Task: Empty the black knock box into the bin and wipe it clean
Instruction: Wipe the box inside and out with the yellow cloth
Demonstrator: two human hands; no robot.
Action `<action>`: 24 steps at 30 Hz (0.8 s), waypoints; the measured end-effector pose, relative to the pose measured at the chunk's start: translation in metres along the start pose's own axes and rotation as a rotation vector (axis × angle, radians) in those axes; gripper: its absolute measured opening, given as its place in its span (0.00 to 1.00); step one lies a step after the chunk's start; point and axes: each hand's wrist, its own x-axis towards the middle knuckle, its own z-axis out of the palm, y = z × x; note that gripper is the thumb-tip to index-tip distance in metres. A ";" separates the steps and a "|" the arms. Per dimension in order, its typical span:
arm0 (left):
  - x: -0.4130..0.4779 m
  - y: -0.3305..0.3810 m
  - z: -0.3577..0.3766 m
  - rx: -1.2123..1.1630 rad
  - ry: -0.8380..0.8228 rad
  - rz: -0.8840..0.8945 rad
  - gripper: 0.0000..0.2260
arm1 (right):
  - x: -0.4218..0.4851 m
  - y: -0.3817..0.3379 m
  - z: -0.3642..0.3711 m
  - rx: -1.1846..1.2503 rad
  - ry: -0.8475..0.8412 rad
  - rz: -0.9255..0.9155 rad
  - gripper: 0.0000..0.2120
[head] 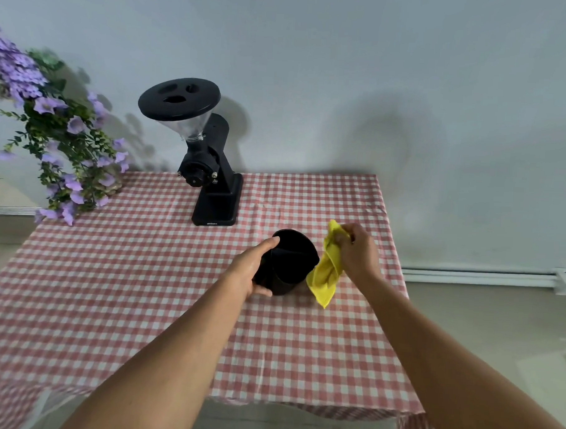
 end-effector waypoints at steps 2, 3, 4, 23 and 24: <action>0.000 0.000 -0.001 0.046 -0.027 0.022 0.31 | 0.004 -0.002 0.005 -0.015 -0.100 0.008 0.11; -0.001 0.000 -0.001 0.069 -0.038 0.037 0.29 | 0.006 -0.001 0.009 -0.056 -0.180 0.011 0.15; -0.001 0.000 -0.001 0.090 -0.046 0.053 0.27 | 0.005 0.000 0.014 -0.114 -0.257 0.018 0.16; 0.011 -0.013 -0.021 -0.029 0.087 0.098 0.18 | -0.021 0.009 0.038 0.142 -0.282 0.238 0.06; 0.011 -0.013 -0.021 -0.019 0.109 0.110 0.17 | -0.021 0.010 0.040 0.163 -0.275 0.254 0.07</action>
